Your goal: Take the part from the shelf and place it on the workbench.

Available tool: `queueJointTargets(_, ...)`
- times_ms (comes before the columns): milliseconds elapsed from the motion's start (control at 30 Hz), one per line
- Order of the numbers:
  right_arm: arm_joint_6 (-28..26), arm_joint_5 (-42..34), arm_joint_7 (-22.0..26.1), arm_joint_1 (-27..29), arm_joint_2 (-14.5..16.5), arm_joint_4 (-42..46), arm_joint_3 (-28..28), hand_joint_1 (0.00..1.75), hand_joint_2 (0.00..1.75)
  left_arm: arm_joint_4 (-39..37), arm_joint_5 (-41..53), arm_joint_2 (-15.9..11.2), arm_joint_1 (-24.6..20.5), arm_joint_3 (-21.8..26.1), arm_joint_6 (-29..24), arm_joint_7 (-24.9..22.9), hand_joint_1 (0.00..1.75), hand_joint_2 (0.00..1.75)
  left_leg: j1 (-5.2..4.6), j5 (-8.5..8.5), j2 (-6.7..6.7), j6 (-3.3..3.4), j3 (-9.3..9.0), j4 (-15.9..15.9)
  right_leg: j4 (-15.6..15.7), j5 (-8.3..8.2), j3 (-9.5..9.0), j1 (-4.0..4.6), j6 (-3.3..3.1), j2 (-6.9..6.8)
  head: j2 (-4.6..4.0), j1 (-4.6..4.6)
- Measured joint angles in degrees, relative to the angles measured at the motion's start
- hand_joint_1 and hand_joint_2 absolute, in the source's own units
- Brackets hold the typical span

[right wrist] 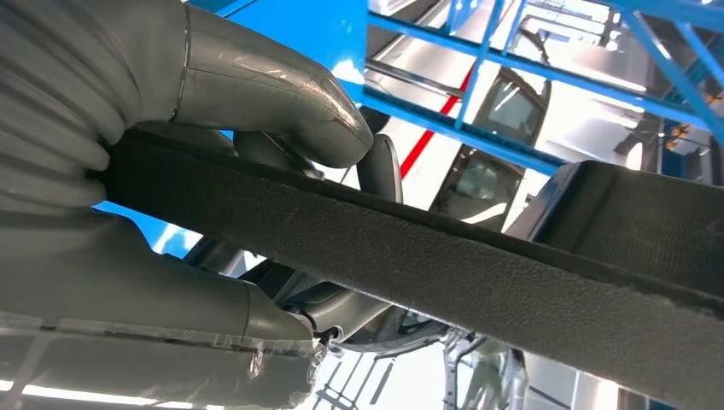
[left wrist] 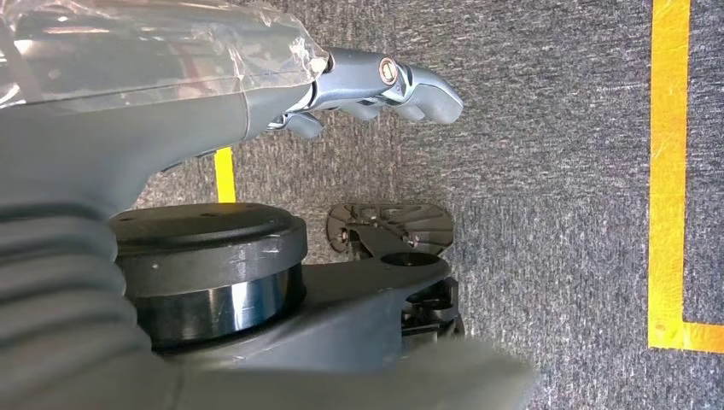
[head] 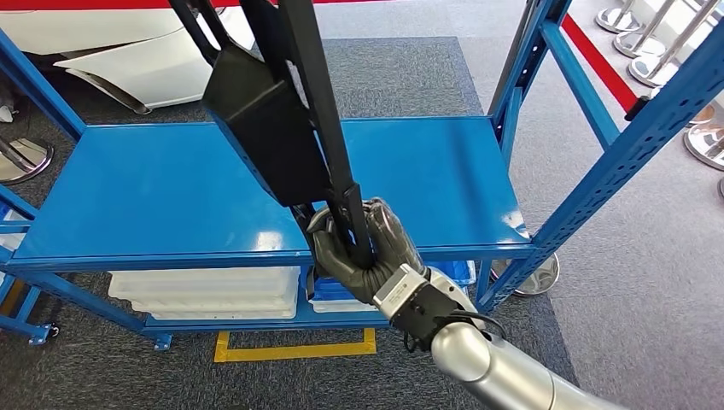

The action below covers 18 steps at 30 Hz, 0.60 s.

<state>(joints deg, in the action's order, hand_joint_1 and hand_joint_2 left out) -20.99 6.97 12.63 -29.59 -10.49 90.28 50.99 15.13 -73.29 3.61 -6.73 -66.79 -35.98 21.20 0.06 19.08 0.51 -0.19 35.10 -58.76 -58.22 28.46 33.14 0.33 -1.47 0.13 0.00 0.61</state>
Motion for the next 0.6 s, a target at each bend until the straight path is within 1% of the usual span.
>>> queueJointTargets(300,0.2,0.1,0.0,0.7,0.0,2.3,0.0,1.75,1.75,0.0,-0.1,0.0,0.0,0.0,0.0,0.2,0.0,1.75,-0.01,0.0,0.0,0.0,0.0,0.0,0.0,0.0,0.0,0.0,0.0,0.0,0.0,0.07)
queueJointTargets(600,-1.3,1.3,-0.2,4.2,-0.1,4.0,0.0,1.75,1.75,0.0,0.2,0.0,-0.1,0.0,1.4,0.2,0.0,1.75,0.0,0.01,0.0,-0.01,0.01,0.0,0.0,0.01,0.01,0.0,0.0,0.0,0.0,0.07)
